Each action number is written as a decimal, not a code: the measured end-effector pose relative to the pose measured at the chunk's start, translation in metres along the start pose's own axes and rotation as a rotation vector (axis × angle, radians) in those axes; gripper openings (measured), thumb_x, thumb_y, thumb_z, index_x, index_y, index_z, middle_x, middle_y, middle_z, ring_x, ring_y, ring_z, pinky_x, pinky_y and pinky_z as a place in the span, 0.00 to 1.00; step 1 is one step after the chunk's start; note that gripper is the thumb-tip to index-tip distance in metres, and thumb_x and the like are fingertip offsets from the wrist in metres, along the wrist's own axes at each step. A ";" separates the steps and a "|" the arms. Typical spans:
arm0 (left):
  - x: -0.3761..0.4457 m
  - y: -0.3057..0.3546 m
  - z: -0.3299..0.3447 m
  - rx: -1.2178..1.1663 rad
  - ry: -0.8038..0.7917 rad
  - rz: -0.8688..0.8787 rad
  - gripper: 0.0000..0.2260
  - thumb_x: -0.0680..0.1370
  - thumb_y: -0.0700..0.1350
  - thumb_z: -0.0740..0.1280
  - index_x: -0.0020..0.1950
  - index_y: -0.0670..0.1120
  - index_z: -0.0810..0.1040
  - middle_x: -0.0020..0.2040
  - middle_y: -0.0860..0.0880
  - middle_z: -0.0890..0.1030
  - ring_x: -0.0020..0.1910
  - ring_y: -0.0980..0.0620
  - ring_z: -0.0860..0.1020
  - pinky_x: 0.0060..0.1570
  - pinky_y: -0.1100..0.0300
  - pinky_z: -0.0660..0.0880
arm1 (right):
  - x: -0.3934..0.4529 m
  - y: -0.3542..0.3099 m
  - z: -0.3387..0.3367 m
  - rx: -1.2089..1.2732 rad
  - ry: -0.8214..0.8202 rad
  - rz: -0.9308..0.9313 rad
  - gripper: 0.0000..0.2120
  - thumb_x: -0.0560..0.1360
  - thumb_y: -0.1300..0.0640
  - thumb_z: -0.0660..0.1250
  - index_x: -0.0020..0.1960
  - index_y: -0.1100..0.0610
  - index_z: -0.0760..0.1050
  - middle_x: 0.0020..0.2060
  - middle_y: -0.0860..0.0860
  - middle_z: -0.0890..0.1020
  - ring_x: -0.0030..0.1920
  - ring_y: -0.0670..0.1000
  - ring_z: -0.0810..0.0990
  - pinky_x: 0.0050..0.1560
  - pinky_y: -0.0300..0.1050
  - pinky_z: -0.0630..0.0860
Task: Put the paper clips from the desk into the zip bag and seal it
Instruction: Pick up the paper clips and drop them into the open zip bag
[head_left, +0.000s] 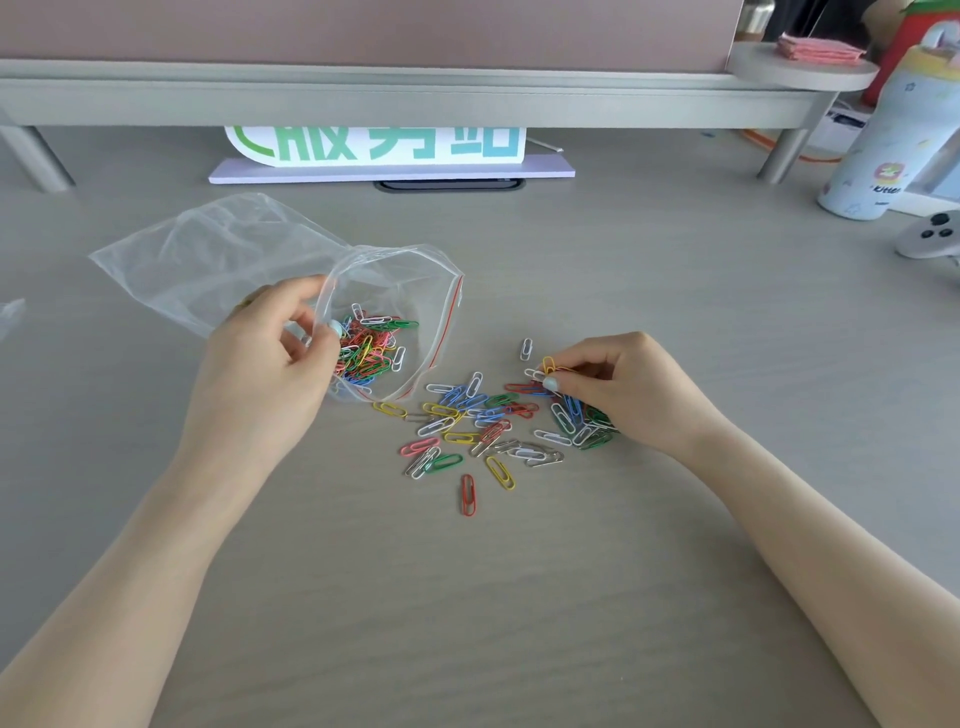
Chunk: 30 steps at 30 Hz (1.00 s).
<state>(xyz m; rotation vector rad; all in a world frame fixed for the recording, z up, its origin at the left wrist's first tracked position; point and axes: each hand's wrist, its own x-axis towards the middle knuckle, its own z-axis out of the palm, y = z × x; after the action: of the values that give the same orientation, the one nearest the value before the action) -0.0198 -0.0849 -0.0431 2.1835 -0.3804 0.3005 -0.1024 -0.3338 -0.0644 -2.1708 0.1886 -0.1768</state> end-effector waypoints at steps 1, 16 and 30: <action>0.000 0.000 0.000 -0.001 0.000 0.000 0.14 0.77 0.41 0.62 0.61 0.53 0.75 0.46 0.51 0.75 0.38 0.55 0.74 0.36 0.65 0.68 | 0.000 -0.001 0.000 0.013 0.004 0.005 0.11 0.71 0.58 0.70 0.36 0.42 0.80 0.38 0.52 0.85 0.37 0.45 0.78 0.44 0.44 0.74; 0.000 0.002 -0.005 -0.036 0.000 0.003 0.14 0.76 0.42 0.62 0.60 0.54 0.75 0.43 0.54 0.76 0.34 0.55 0.71 0.36 0.65 0.67 | 0.012 -0.022 0.009 0.317 0.075 0.049 0.04 0.72 0.58 0.69 0.42 0.51 0.82 0.34 0.49 0.80 0.34 0.46 0.72 0.38 0.38 0.71; 0.002 0.002 -0.007 -0.056 -0.015 0.029 0.14 0.76 0.39 0.60 0.59 0.52 0.76 0.32 0.53 0.75 0.30 0.53 0.71 0.31 0.64 0.67 | 0.061 -0.079 0.085 0.159 -0.036 -0.144 0.09 0.72 0.61 0.69 0.33 0.59 0.80 0.24 0.48 0.68 0.27 0.44 0.61 0.29 0.37 0.60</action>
<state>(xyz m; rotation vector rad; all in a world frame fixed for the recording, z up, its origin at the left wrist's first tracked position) -0.0196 -0.0806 -0.0372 2.1282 -0.4240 0.2860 -0.0208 -0.2335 -0.0440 -2.0279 -0.0029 -0.2266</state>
